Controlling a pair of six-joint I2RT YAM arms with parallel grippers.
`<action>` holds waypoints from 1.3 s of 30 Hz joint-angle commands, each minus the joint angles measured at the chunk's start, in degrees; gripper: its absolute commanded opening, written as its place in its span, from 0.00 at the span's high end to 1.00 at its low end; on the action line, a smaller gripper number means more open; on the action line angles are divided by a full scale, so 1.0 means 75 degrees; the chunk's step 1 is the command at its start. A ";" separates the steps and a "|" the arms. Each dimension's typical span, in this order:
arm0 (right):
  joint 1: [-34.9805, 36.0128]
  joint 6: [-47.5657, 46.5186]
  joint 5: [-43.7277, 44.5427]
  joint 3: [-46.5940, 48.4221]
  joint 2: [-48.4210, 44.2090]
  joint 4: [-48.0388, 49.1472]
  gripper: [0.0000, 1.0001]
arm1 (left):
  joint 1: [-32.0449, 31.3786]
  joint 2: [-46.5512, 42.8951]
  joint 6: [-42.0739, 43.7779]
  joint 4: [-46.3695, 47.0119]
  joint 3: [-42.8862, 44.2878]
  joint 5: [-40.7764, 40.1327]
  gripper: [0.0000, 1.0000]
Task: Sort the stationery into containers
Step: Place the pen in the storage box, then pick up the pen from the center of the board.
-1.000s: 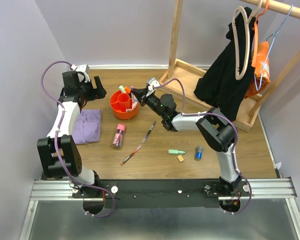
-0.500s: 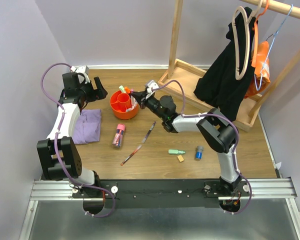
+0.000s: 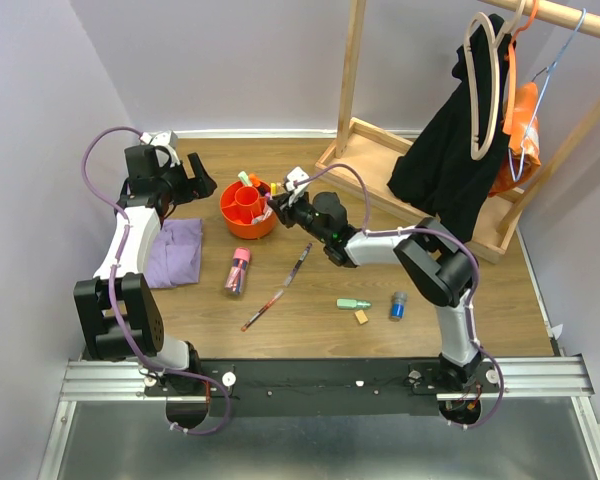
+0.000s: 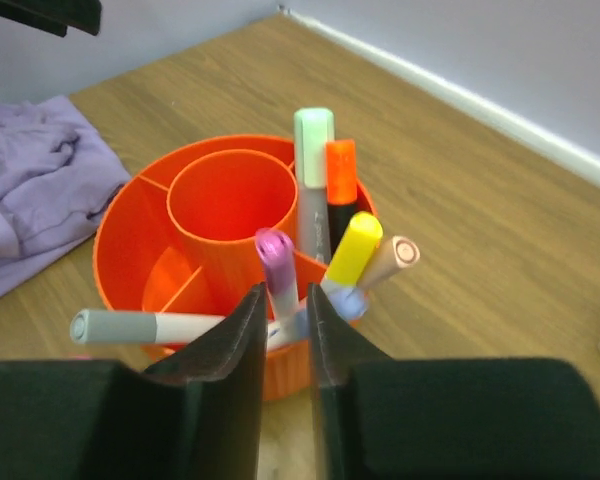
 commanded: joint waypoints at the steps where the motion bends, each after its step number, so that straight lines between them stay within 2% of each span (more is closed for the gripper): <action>1: 0.0083 -0.0339 0.0304 -0.0188 -0.0981 -0.0978 0.60 | 0.0054 -0.0296 -0.0237 0.0295 -0.0294 0.0239 0.02; 2: 0.0095 -0.0375 0.0315 -0.0328 -0.1182 -0.1025 0.55 | 0.0043 -0.0262 -0.0354 0.0343 -0.0330 0.0251 0.02; 5: 0.0118 -0.0422 0.0362 -0.0446 -0.1965 -0.1575 0.48 | 0.0031 -0.0028 -0.0635 0.0402 -0.0378 0.0123 0.03; 9: 0.0118 -0.0457 0.0234 -0.0551 -0.2974 -0.2699 0.46 | 0.0007 0.0219 -0.0999 0.0320 -0.0319 -0.0216 0.09; 12: 0.0119 -0.0679 -0.0374 -0.0774 -0.3583 -0.3742 0.47 | -0.0004 0.0266 -0.1093 0.0226 -0.0331 -0.0300 0.14; 14: 0.0119 -0.1528 -0.1811 -0.0845 -0.3761 -0.5098 0.46 | -0.0004 0.0243 -0.1128 0.0133 -0.0354 -0.0311 0.14; 15: 0.0130 -0.1987 -0.2455 -0.0775 -0.3773 -0.5754 0.45 | -0.0004 0.0208 -0.1128 0.0097 -0.0377 -0.0335 0.14; 16: 0.0130 -0.2433 -0.3506 -0.0461 -0.3611 -0.7234 0.44 | -0.0004 0.0138 -0.1117 0.0016 -0.0389 -0.0393 0.14; 17: 0.0130 -0.3064 -0.3748 -0.0284 -0.3482 -0.7852 0.41 | 0.0007 0.0091 -0.1105 -0.0032 -0.0412 -0.0417 0.14; 21: 0.0118 -0.3445 -0.3938 0.0220 -0.2978 -0.8981 0.38 | -0.0004 -0.0249 -0.0976 -0.0161 -0.0565 -0.0510 0.12; 24: 0.0118 -0.2252 -0.3610 0.1005 -0.2228 -0.9590 0.40 | -0.0004 -0.0507 -0.0871 -0.0383 -0.0612 -0.0616 0.12; 26: 0.0130 -0.2482 -0.3996 0.1217 -0.1924 -1.0107 0.41 | -0.0004 -0.0753 -0.0766 -0.0465 -0.0670 -0.0627 0.11; 28: 0.0177 -0.3195 -0.4172 0.1369 -0.1805 -1.0399 0.41 | -0.0004 -0.1033 -0.0601 -0.0501 -0.0763 -0.0663 0.10; 29: 0.0189 -0.4208 -0.4208 0.1463 -0.1735 -1.0563 0.41 | -0.0004 -0.1128 -0.0543 -0.0501 -0.0799 -0.0674 0.10; 31: 0.0189 -0.5280 -0.4290 0.1896 -0.1419 -1.1252 0.41 | -0.0004 -0.1419 -0.0449 -0.0489 -0.0951 -0.0721 0.09; 32: 0.0189 -0.6422 -0.4302 0.2106 -0.1290 -1.1558 0.43 | 0.0007 -0.1514 -0.0449 -0.0477 -0.1010 -0.0721 0.09; 35: 0.0212 -0.8336 -0.4314 0.2856 -0.0752 -1.2754 0.46 | -0.0004 -0.1761 -0.0367 -0.0536 -0.1186 -0.0722 0.09; 39: 0.0376 -0.9770 -0.3939 0.3210 -0.0411 -1.3295 0.46 | 0.0007 -0.1960 -0.0261 -0.0571 -0.1326 -0.0803 0.07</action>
